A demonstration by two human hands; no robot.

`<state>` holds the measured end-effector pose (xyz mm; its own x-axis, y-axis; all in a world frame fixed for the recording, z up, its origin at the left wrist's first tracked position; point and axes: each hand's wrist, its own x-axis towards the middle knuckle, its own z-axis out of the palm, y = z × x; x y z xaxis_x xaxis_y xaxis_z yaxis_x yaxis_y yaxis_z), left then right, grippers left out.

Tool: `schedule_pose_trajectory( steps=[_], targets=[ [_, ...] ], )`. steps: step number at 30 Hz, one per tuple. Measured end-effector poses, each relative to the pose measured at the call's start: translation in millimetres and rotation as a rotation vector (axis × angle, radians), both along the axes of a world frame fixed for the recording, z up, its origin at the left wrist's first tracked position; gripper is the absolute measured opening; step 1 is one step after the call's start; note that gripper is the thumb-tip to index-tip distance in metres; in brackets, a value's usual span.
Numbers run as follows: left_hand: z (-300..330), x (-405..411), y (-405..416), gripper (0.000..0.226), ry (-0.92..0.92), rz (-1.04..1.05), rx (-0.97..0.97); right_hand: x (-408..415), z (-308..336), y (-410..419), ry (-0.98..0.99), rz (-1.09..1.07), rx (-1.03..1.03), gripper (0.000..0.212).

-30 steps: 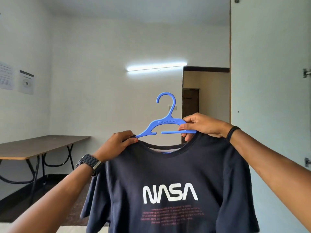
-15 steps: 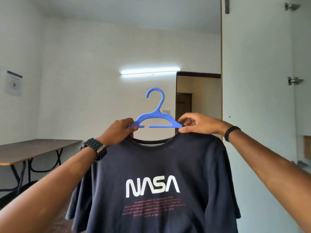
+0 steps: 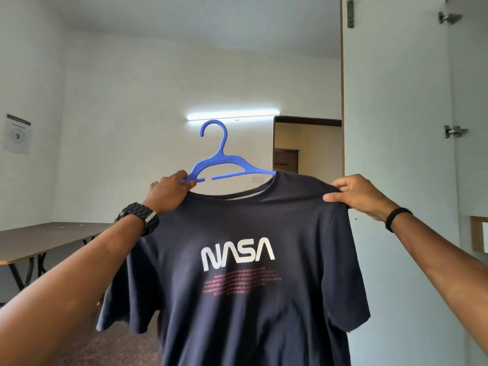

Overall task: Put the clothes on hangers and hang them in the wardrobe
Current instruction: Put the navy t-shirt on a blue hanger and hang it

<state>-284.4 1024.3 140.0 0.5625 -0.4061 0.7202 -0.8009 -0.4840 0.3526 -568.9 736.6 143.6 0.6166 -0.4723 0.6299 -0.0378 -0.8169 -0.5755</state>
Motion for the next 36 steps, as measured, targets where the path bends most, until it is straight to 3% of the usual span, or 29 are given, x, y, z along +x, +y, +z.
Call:
schedule_pose_trajectory(
  steps=[2, 5, 7, 9, 16, 22, 25, 30, 36],
  targets=[
    [7, 0, 0, 0.023, 0.024, -0.025, -0.045, -3, 0, 3, 0.005, 0.027, 0.021, 0.009],
    [15, -3, -2, 0.02, 0.025, -0.092, -0.075, -10, -1, 12, 0.292, 0.142, 0.084, 0.012],
    [18, -10, -5, 0.018, -0.024, -0.115, -0.07, -12, 4, 10, 0.167, 0.064, 0.009, 0.026],
    [20, -17, -10, 0.015, -0.079, -0.149, -0.078, -12, 12, 14, 0.03, 0.036, -0.025, 0.026],
    [23, -37, -44, 0.018, -0.171, -0.272, -0.062, -6, 30, 43, 0.319, -0.026, -0.311, 0.021],
    [14, -69, -102, 0.033, -0.262, -0.056, -0.191, -27, 33, 20, 0.111, -0.222, -0.389, 0.02],
    [4, -99, -146, 0.045, -0.248, -0.168, -0.187, -40, 33, 7, 0.052, -0.294, -0.376, 0.017],
    [-17, -145, -225, 0.049, -0.23, -0.295, 0.011, -76, 44, -22, -0.015, -0.332, -0.293, 0.041],
    [-22, -190, -333, 0.052, -0.257, -0.476, 0.117, -142, 42, -111, 0.042, -0.488, -0.259, 0.026]
  ],
)
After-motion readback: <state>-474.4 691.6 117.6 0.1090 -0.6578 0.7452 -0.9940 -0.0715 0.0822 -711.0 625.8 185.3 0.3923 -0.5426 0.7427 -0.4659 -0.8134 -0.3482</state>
